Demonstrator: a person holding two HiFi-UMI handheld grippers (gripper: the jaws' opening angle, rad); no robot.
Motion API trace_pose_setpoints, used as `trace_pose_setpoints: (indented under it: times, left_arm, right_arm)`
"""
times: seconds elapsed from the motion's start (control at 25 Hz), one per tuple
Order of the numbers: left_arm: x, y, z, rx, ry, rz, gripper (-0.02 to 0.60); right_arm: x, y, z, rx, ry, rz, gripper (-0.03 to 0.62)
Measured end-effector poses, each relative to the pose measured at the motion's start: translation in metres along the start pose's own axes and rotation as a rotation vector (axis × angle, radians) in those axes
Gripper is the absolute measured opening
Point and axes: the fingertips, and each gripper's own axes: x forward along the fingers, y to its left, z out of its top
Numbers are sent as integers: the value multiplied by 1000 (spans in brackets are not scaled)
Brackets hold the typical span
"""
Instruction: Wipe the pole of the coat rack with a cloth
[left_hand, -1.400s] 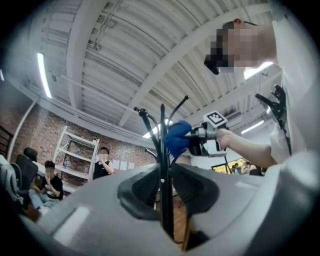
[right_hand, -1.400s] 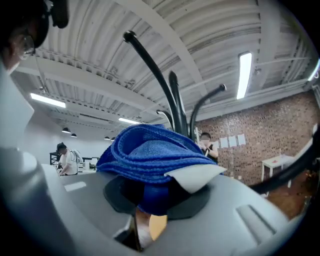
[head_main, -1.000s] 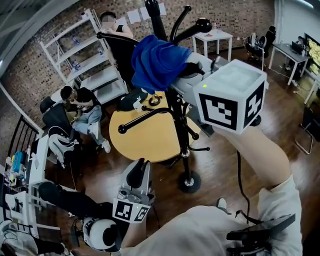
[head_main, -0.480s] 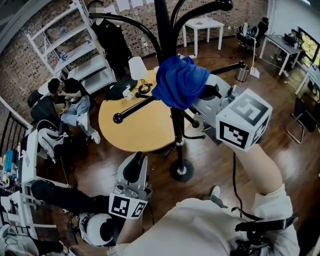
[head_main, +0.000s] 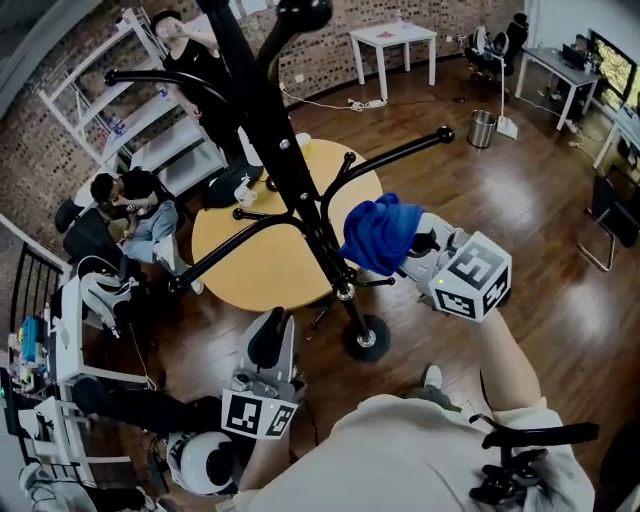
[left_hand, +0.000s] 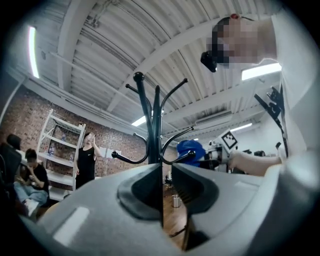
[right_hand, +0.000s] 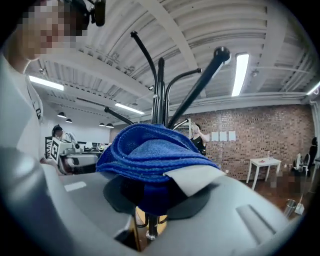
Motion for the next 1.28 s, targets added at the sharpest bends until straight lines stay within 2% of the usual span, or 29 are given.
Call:
trace_pose_setpoints:
  times: [0.16, 0.24, 0.32, 0.4, 0.52, 0.6, 0.68, 0.76, 0.84, 0.92, 1.0, 1.04, 1.16, 1.28]
  left_arm:
    - [11, -17, -5, 23, 5, 50, 67]
    - [12, -19, -9, 17, 19, 90, 67]
    - [9, -17, -14, 6, 37, 133, 67]
    - [4, -14, -21, 4, 58, 172, 67]
    - [-1, -8, -29, 14, 89, 217, 67]
    - [-4, -3, -32, 18, 98, 235, 67]
    - [-9, 2, -33, 13, 92, 242, 67]
    - [-16, 8, -35, 5, 84, 238, 67]
    - [-24, 14, -37, 0, 79, 228, 67]
    - [-29, 22, -40, -6, 75, 213, 67]
    - [-30, 28, -41, -18, 72, 184, 67]
    - [-31, 29, -41, -25, 68, 166, 67]
    - [-36, 30, -38, -41, 57, 125, 67]
    - [-43, 33, -39, -54, 63, 117, 67]
  right_arm:
    - [42, -9, -22, -37, 29, 71, 91]
    - [59, -5, -48, -33, 70, 121, 92]
    - [70, 3, -96, -9, 137, 165, 92]
    - [76, 9, -162, 17, 233, 183, 91]
    - [88, 14, -254, 30, 377, 160, 92]
    - [94, 15, -283, -27, 423, 122, 92]
    - [95, 18, -285, -67, 426, 98, 92]
    - [87, 29, -265, -70, 386, 114, 92]
    - [74, 55, -211, -44, 275, 175, 92]
    - [67, 75, -132, 17, 86, 216, 92]
    - [75, 77, -64, 0, -54, 176, 92]
    - [86, 75, -49, -31, -60, 142, 92]
    - [113, 73, -63, -42, 12, 67, 95]
    - [115, 73, -119, -10, 99, -12, 95]
